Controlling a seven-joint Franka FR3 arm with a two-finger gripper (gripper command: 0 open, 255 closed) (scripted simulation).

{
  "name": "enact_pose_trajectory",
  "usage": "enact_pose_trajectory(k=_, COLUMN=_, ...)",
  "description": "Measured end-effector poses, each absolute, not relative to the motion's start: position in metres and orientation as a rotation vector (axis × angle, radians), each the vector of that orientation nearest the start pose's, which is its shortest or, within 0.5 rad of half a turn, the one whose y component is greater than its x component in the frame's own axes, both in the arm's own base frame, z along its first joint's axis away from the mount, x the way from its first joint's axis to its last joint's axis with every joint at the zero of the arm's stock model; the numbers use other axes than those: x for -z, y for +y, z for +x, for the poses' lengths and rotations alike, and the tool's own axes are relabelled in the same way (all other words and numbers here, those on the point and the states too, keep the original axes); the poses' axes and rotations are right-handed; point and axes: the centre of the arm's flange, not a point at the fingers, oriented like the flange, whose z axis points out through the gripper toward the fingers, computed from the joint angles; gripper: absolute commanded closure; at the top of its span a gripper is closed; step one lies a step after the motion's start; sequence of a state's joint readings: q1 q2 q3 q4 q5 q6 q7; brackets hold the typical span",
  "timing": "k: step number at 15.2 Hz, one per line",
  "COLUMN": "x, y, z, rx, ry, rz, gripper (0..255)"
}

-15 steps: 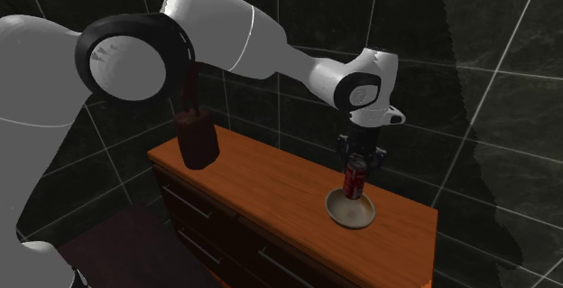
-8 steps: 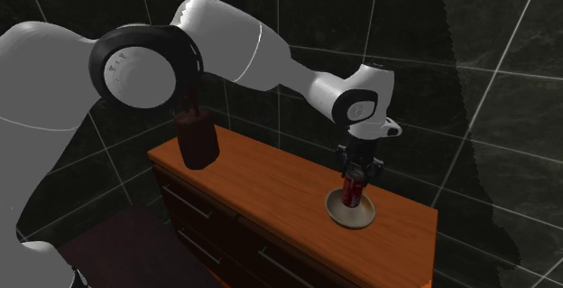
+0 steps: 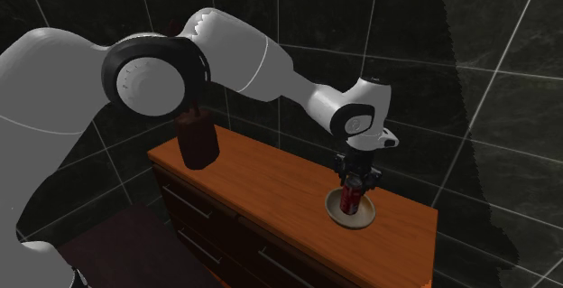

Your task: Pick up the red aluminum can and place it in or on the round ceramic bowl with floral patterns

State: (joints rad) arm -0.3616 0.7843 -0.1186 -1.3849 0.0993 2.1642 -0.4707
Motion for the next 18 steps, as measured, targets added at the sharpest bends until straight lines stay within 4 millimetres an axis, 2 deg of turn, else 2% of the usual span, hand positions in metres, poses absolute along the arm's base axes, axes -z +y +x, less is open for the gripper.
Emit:
enact_pose_trajectory(k=3, x=-0.245, y=-0.319, z=0.66, rx=0.001, ry=0.048, rz=-3.143, gripper=255)
enact_pose_trajectory(k=4, x=-0.245, y=-0.319, z=0.66, rx=0.001, ry=0.048, rz=-3.143, gripper=0)
enact_pose_trajectory(k=10, x=-0.245, y=-0.319, z=0.66, rx=0.002, ry=0.048, rz=-3.143, gripper=0)
enact_pose_trajectory(k=12, x=-0.26, y=-0.318, z=0.66, rx=0.001, ry=0.048, rz=-3.143, gripper=0)
enact_pose_trajectory(k=14, x=-0.288, y=-0.32, z=0.661, rx=0.004, ry=0.049, rz=-3.144, gripper=0)
enact_pose_trajectory(k=18, x=-0.295, y=-0.319, z=0.66, rx=0.002, ry=0.048, rz=-3.143, gripper=0)
